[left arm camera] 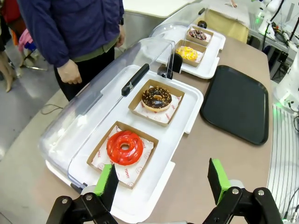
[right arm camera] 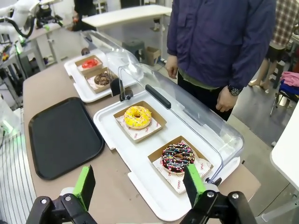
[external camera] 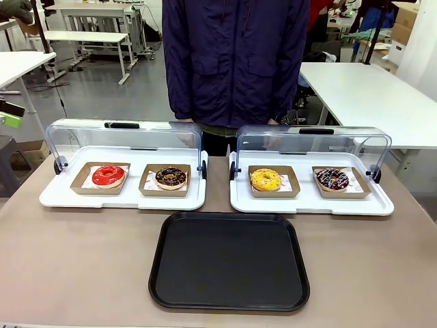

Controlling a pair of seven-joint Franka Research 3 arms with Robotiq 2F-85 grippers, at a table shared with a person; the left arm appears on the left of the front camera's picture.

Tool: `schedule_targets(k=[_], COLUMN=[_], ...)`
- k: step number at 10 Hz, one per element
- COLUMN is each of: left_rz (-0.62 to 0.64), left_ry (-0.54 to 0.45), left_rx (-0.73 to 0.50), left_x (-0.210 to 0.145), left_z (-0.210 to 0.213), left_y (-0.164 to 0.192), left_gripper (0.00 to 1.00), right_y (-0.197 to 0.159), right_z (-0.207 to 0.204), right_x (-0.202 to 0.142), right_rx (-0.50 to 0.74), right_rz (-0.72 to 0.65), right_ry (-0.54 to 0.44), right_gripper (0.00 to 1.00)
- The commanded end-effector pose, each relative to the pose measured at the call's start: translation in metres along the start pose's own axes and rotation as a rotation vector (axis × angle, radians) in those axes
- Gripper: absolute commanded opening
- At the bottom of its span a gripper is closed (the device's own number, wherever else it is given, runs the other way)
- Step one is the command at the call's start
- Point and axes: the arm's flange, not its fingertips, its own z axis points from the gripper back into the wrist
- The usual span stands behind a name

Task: Move the second donut from the left to the tray.
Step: Pick up the Paper togo box containing the Donut indicated by the person and place it on the Handle tray.

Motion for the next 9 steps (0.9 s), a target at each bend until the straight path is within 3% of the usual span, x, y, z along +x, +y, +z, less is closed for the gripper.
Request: schedule_targets(k=[1,9], left_rz=[-0.007,-0.007], left_ry=[-0.021,-0.021], left_rx=[-0.007,-0.007], left_x=[0.001,0.001], left_z=[0.0002,0.0002], left_y=[0.0,0.0], left_gripper=[1.0,1.0], right_y=[-0.0041,-0.0041], right_z=[-0.0002,-0.0002], right_x=[0.0018,0.0018], right_rx=[0.0,0.0], right_rz=[0.031,0.031], right_ry=[-0.023,-0.023], right_gripper=[1.0,1.0])
